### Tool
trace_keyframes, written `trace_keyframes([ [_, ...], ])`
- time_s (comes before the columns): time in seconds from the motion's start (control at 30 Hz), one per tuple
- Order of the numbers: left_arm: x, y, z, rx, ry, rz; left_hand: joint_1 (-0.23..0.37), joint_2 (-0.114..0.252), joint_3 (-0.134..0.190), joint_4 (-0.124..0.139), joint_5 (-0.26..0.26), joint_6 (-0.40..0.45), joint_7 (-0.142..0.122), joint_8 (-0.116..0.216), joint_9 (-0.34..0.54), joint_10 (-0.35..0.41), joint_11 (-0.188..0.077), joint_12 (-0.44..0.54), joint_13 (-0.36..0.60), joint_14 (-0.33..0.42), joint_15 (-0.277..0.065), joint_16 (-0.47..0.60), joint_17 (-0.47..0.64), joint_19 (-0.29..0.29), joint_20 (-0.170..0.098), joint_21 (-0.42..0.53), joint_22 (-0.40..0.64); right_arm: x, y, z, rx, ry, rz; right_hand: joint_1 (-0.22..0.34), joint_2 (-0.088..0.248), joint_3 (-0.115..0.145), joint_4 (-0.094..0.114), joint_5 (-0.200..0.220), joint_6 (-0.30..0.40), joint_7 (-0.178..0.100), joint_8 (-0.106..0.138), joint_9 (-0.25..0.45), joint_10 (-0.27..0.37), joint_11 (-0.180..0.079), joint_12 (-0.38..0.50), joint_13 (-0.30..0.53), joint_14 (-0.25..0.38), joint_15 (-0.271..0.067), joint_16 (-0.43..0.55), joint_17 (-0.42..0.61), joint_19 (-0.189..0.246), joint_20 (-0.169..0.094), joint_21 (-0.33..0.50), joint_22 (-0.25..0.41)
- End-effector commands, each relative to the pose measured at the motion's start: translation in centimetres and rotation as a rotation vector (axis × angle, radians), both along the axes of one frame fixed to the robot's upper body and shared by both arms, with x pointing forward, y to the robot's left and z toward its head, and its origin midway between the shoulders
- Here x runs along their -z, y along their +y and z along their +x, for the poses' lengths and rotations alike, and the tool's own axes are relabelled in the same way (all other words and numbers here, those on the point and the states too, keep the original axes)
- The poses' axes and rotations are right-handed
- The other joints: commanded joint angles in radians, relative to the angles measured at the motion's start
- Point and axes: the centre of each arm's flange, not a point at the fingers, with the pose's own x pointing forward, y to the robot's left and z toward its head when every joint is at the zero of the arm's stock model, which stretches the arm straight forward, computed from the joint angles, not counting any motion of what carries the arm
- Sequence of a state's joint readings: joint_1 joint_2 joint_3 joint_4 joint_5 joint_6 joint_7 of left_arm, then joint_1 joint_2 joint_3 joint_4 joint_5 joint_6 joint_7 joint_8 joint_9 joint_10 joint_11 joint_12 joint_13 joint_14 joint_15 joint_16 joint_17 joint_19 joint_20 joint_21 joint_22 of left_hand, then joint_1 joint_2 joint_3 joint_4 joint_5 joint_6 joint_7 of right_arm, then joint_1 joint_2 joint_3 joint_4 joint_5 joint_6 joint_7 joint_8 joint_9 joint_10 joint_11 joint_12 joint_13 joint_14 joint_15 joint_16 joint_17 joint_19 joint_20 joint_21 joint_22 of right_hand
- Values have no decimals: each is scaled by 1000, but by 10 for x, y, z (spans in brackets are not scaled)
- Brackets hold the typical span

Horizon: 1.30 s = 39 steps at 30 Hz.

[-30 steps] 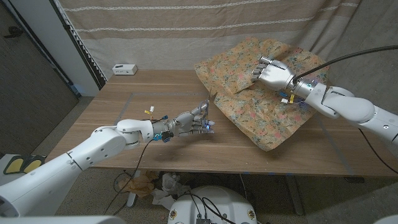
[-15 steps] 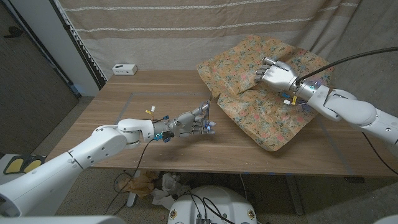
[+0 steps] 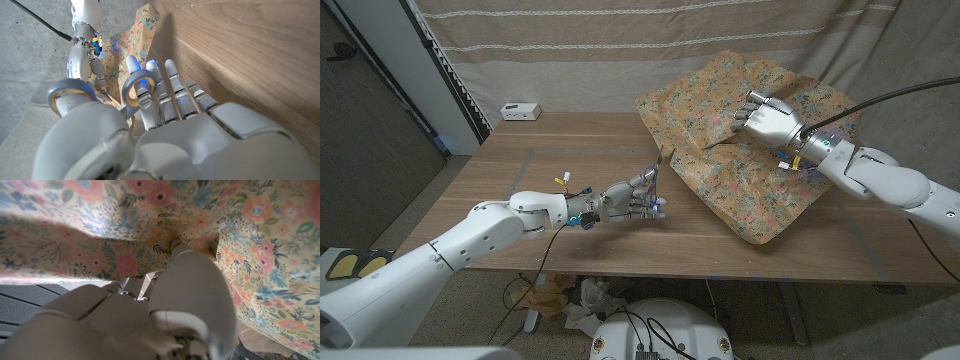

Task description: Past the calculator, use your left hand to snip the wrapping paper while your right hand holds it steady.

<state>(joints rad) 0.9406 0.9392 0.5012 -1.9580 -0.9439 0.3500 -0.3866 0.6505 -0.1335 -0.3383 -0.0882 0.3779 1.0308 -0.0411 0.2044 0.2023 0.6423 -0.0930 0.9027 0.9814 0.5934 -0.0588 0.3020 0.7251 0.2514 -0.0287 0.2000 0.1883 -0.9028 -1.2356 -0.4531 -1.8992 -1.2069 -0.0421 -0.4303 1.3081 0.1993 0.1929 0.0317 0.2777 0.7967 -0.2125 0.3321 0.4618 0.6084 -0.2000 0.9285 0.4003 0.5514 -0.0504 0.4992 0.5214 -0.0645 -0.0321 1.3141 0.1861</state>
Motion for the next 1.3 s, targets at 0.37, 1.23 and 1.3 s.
trace_keyframes([
  [0.37,0,-2,0,10,7,12,-6,-3,0,9,9,0,5,-1,4,112,-106,8,0,9,-154,-6,3,-6,1,1,3,3,0,-7,-15,-3,-6,4,0,0,3,1,8,-2,-7,5,0,-2,11,4,-2,-189,-2,3,-14,-155,26,-1],
  [1.23,-1,1,-1,11,13,30,-11,-4,0,12,9,2,7,-1,4,110,-105,11,-2,11,-154,-8,5,-6,0,1,3,11,-3,-14,-16,7,-6,1,0,0,6,-1,8,-2,-13,12,-10,-1,12,8,-20,-189,-11,-3,-36,-157,86,0],
  [1.3,-1,1,0,10,10,29,-11,-4,0,12,8,1,7,-2,4,109,-105,12,-1,9,-153,-9,5,-6,0,1,3,12,-3,-15,-16,8,-4,0,1,1,7,-1,9,-2,-14,12,-10,-1,12,7,-20,-189,-11,-3,-38,-157,90,-1],
])
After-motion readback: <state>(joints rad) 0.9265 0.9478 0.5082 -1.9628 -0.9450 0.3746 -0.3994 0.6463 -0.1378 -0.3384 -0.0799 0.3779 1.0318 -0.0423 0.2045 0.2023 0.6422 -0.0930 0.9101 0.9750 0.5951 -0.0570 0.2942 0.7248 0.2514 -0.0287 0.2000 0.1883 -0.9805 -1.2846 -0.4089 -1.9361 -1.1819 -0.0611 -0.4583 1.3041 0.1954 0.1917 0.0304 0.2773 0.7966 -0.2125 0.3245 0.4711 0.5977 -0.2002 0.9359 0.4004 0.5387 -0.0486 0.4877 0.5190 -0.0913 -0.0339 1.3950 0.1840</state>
